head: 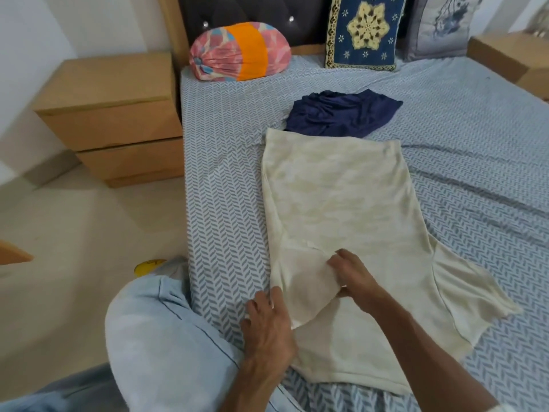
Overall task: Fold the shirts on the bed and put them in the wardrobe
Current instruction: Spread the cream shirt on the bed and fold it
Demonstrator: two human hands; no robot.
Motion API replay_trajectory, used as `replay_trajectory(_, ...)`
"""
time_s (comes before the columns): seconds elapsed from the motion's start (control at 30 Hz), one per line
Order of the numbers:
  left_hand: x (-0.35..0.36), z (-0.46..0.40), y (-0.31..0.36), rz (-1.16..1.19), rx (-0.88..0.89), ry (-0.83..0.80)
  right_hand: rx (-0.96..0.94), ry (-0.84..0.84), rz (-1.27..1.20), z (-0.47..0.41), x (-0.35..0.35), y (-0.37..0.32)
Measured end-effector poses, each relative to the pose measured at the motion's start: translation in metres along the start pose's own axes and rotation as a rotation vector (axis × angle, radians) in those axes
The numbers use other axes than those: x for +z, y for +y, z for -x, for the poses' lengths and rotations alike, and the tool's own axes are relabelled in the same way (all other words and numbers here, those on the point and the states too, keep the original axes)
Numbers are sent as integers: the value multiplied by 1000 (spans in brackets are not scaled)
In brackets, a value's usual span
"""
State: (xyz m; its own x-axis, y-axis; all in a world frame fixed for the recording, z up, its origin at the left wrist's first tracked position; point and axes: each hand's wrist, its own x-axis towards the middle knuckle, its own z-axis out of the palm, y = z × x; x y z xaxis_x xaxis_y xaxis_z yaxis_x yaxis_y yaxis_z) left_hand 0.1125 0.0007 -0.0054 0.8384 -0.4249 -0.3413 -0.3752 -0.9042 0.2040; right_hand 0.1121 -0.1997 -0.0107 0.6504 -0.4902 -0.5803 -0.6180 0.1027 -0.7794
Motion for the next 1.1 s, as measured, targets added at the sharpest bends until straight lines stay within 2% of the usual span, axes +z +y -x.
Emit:
replay_trajectory(0.27,10,8,15,-154,112,-66,-95,118,-120,4,-38,12)
replay_trajectory(0.37,13,9,19,-182,127,-69,-74,141,-91,3,-48,22)
replay_trajectory(0.47,19,7,20,-221,222,-33,-88,191,-103,6,-55,28)
replay_trajectory(0.53,12,7,22,-230,272,-105,-104,220,-97,11,-60,34)
replay_trajectory(0.67,2,12,25,-296,365,-73,-97,283,-12,18,-70,45)
replay_trajectory(0.7,5,13,25,-298,395,-115,-91,297,-2,18,-72,49)
replay_trajectory(0.8,12,11,19,-298,448,-230,-57,296,181,18,-74,54)
replay_trajectory(0.87,14,9,16,-260,427,-239,-55,315,510,13,-69,48)
replay_trajectory(0.93,11,9,17,-128,383,-274,-202,393,833,4,-58,30)
replay_trajectory(1.03,4,0,16,96,288,-190,-497,362,926,-26,-34,-3)
replay_trajectory(1.1,-1,-15,12,243,232,-115,-524,242,908,-52,-18,-22)
